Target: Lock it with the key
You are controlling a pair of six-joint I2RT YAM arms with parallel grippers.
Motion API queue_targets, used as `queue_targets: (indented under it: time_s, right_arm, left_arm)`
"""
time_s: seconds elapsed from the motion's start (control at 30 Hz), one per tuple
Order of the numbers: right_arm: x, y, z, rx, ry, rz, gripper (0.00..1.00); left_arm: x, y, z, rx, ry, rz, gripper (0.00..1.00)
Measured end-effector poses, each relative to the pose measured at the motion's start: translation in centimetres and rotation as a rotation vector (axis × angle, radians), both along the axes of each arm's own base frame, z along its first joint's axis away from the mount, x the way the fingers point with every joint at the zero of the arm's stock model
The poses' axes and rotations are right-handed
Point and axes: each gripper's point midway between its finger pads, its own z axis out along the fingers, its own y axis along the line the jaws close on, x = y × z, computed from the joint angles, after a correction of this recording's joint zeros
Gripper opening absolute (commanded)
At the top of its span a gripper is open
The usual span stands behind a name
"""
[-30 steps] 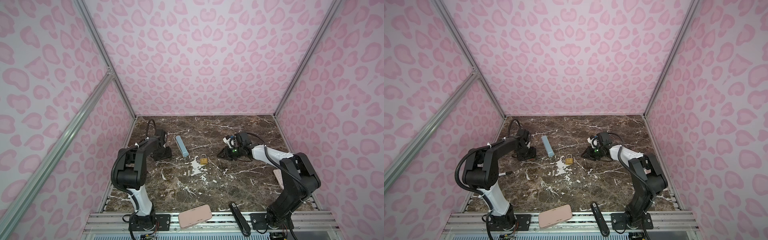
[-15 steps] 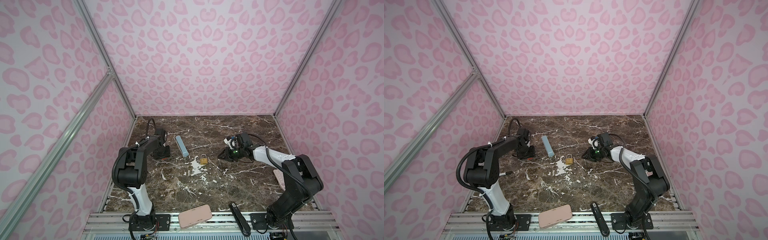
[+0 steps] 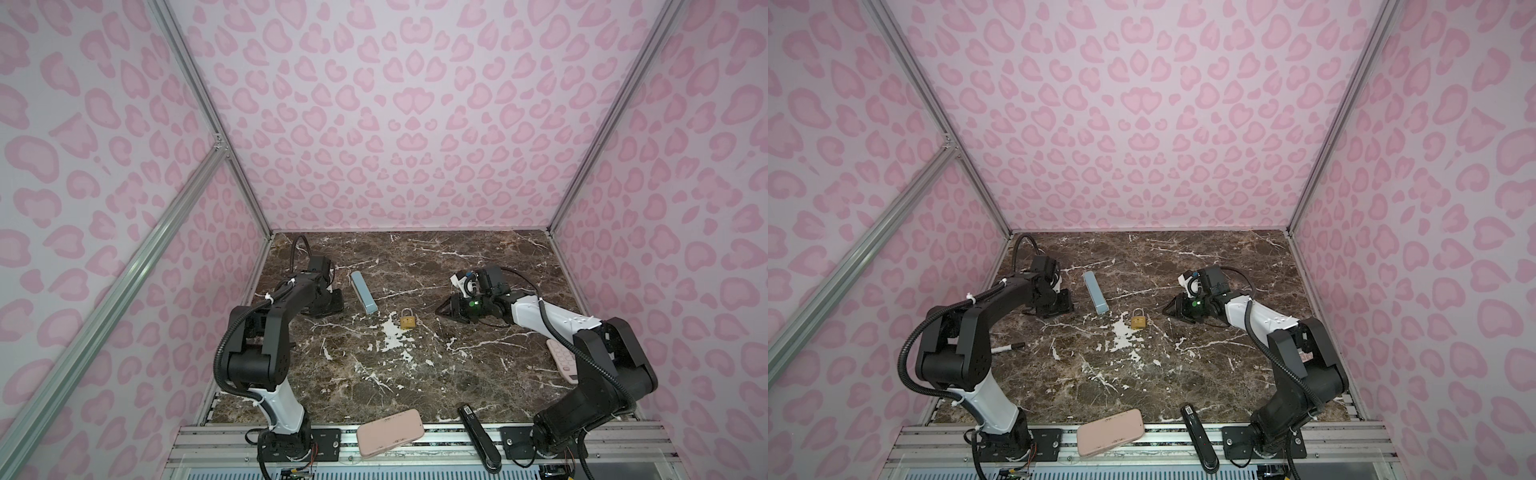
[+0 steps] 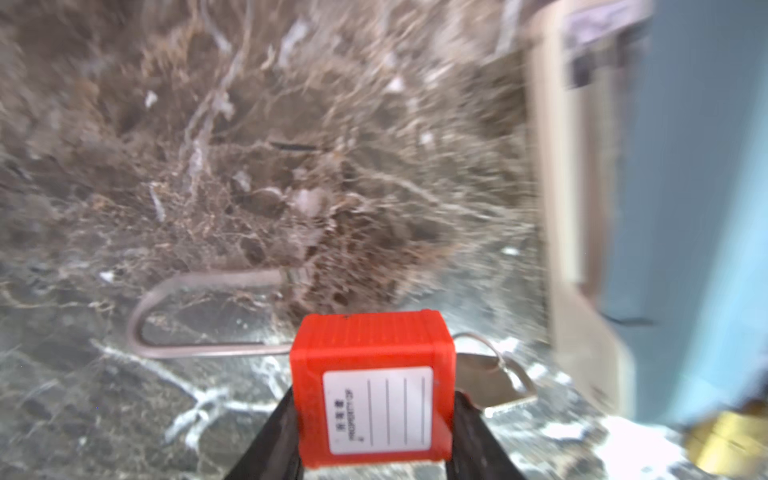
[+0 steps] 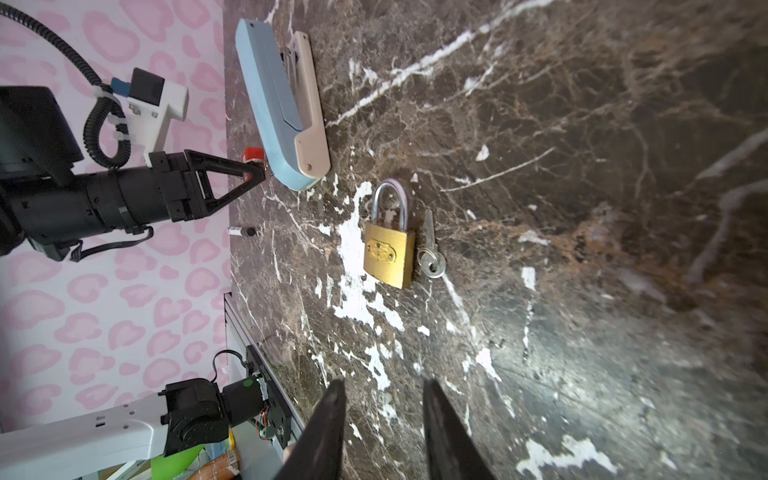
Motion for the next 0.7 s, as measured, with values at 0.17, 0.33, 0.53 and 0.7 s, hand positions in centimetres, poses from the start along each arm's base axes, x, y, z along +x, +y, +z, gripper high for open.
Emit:
queue_targets:
  time_s: [0.17, 0.33, 0.53, 0.7]
  right_arm:
    - [0.2, -0.2, 2.1, 0.017, -0.035, -0.040, 0.38]
    - [0.4, -0.5, 5.4, 0.043, -0.110, -0.076, 0.41]
    - [0.7, 1.9, 9.6, 0.085, -0.197, -0.065, 0.49]
    - [1.2, 5.1, 11.9, 0.124, -0.228, -0.031, 0.51]
  left_arm:
    - [-1.5, -1.9, 3.3, -0.048, -0.076, -0.020, 0.39]
    - [-2.7, -5.2, 7.9, -0.087, -0.199, -0.094, 0.39]
    - [-4.6, -9.8, 13.1, -0.117, -0.338, -0.219, 0.39]
    - [-6.6, -14.0, 15.6, -0.141, -0.437, -0.361, 0.38]
